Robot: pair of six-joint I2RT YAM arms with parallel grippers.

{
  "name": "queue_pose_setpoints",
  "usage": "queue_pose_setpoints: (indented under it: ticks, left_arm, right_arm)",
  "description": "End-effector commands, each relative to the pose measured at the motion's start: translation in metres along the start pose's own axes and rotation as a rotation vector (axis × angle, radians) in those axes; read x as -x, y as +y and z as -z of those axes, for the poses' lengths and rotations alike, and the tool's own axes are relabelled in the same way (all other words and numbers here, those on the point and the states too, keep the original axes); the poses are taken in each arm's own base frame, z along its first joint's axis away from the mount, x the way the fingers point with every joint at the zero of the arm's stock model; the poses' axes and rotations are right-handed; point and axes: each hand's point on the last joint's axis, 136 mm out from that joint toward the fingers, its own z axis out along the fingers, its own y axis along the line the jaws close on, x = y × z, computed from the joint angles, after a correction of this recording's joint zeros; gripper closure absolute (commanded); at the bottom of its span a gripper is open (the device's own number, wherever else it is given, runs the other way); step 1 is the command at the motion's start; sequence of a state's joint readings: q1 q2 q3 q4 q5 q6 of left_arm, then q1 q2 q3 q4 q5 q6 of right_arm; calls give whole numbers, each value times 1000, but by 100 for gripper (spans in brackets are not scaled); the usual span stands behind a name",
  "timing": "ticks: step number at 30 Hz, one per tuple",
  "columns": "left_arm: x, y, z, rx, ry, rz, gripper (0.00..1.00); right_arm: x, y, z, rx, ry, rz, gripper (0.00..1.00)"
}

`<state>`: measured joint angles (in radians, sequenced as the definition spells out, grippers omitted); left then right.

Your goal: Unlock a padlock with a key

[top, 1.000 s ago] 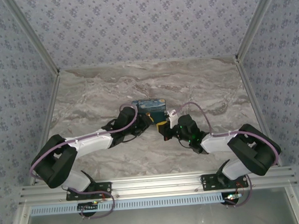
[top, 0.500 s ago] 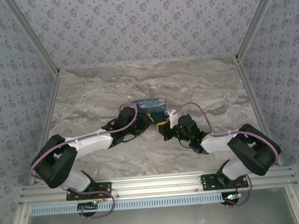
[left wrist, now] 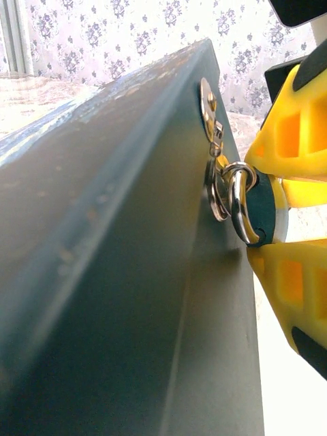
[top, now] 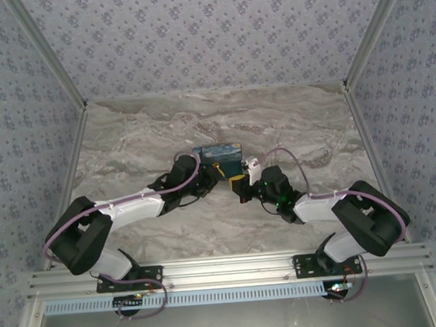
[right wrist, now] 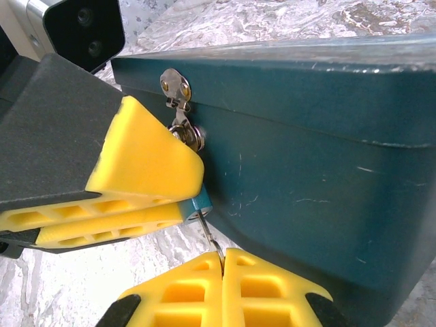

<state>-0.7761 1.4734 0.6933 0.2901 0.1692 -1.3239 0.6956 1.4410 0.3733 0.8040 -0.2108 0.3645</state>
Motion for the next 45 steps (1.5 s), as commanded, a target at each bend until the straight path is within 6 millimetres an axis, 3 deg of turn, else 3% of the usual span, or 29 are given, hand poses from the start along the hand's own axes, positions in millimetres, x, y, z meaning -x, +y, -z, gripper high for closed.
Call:
queue_pose_setpoints:
  ticks: [1,13,30,33,39,45]
  left_arm:
    - [-9,-38,9,-118,55,-1,83]
    - [-9,-43,10,-129,59,-4,83]
    - [-14,-21,-1,-69,78,-18,83]
    - [-13,-16,-6,-52,78,-28,83]
    - [-13,-5,-22,-32,91,-22,83]
    - [-10,5,-39,-8,95,-23,83]
  right_arm:
    - [25,6,-6,22,-63,36,100]
    - [26,15,-19,66,-46,35,100]
    - [53,29,-24,120,-84,44,100]
    - [43,27,-24,102,-60,30,100]
    - [1,7,-26,25,8,-73,100]
    - [-28,-13,-25,-84,46,-164,100]
